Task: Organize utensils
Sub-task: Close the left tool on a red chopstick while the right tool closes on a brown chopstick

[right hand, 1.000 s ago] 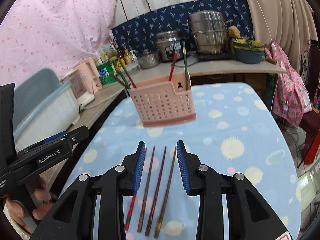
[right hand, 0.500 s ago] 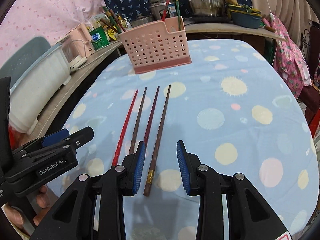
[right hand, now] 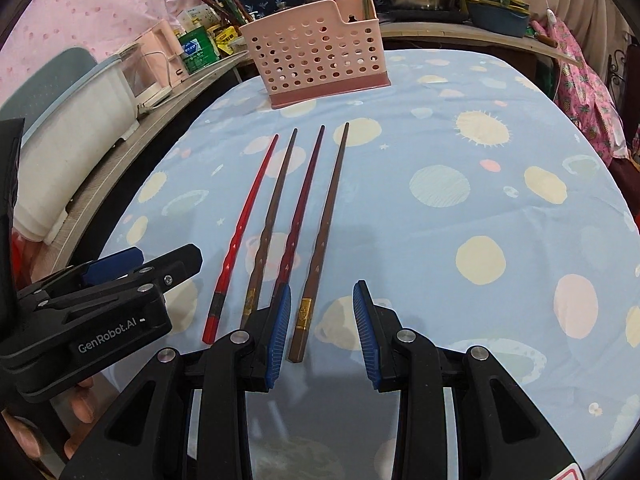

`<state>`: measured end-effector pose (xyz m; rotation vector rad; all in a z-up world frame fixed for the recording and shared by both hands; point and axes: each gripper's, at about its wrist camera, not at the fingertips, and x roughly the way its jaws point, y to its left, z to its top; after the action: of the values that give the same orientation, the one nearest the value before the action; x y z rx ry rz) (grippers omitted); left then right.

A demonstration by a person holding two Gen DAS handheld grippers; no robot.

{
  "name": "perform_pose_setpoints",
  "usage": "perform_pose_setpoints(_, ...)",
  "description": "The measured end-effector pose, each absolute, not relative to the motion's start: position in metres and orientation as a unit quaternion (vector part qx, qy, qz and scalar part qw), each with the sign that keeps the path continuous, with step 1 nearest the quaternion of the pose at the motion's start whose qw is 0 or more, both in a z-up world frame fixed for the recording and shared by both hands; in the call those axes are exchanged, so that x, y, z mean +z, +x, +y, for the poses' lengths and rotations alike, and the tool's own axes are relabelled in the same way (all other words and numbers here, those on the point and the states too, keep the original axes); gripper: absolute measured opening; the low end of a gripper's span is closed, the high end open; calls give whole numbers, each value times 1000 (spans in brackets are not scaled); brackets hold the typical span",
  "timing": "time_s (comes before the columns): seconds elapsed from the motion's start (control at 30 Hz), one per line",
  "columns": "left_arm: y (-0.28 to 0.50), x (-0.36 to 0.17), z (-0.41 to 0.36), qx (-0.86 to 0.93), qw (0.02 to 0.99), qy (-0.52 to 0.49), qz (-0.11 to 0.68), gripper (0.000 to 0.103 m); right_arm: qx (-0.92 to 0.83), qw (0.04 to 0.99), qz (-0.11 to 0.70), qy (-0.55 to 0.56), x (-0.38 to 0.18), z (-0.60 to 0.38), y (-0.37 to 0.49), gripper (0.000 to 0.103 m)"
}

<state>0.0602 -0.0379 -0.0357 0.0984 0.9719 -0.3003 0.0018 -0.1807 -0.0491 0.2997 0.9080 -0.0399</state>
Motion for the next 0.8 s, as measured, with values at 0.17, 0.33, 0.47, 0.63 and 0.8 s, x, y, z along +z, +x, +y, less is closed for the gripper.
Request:
perform_pose_setpoints(0.17,59,-41,-38,-140,871,52,468,77,-22,887,439,143,-53,-180,3,32)
perform_pose_setpoints(0.33,59,-48,-36,-137,867,50,476,78,-22,884,444,141,-57,-179,4,32)
perform_pose_setpoints(0.47,59,-53,-34,-135,864,50,483,78,-22,883,447,139,-59,-177,5,32)
perform_pose_setpoints(0.63,60,-58,-32,-131,862,51,488,78,-21,883,450,133,-61,-174,7,32)
perform_pose_setpoints(0.8,61,-63,-32,-128,859,54,493,78,-23,885,450,119,-63,-170,7,32)
